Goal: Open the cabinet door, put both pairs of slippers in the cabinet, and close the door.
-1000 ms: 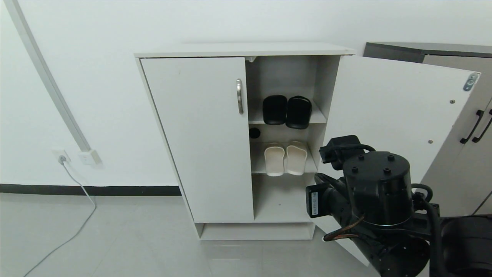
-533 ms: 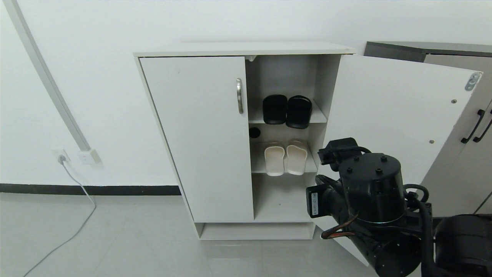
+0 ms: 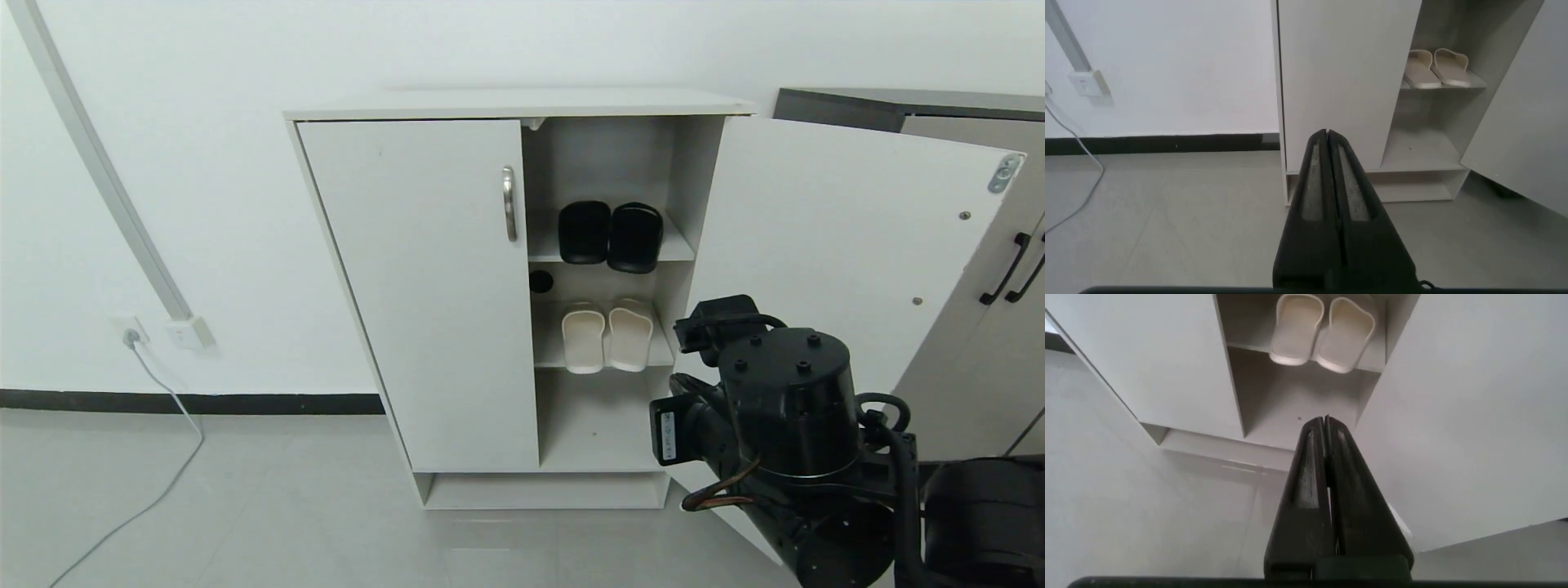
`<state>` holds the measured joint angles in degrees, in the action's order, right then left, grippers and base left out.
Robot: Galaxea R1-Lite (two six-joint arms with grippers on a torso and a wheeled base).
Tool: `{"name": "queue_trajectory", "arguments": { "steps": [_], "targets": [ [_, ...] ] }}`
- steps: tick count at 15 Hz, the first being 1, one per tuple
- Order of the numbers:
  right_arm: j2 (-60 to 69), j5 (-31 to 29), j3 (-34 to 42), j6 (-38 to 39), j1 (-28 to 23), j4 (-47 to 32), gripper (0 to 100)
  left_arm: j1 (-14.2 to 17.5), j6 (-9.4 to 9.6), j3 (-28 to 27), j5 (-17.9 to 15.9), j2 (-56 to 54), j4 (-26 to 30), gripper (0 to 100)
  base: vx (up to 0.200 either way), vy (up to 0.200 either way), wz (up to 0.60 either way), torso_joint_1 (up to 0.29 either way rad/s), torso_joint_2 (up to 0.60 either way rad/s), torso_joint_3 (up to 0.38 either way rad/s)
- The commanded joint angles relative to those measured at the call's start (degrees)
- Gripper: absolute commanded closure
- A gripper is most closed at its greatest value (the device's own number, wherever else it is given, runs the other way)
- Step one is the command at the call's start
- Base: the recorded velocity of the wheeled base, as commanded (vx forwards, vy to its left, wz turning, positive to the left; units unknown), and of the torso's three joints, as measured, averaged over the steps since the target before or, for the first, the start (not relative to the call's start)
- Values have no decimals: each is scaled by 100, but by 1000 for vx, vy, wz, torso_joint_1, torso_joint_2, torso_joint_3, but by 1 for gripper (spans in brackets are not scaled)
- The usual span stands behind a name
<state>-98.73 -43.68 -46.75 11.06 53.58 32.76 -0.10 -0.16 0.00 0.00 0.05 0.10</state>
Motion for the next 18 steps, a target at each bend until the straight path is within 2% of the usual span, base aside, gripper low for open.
{"name": "queue_trajectory", "arguments": {
  "steps": [1,5,8,18],
  "targets": [
    [-6,0,-1,2,-5,3,100,1,-2,0,-9,4,-1,100,0,0,0,0,0,0],
    [-6,0,-1,2,-5,3,100,1,-2,0,-9,4,-1,100,0,0,0,17,-211,-306],
    [-6,0,8,2,-14,3,100,1,-2,0,0,4,-1,100,0,0,0,41,-554,-359],
    [-6,0,43,2,-14,3,100,1,-11,0,0,4,-1,100,0,0,0,142,-472,-332]
  ]
}}
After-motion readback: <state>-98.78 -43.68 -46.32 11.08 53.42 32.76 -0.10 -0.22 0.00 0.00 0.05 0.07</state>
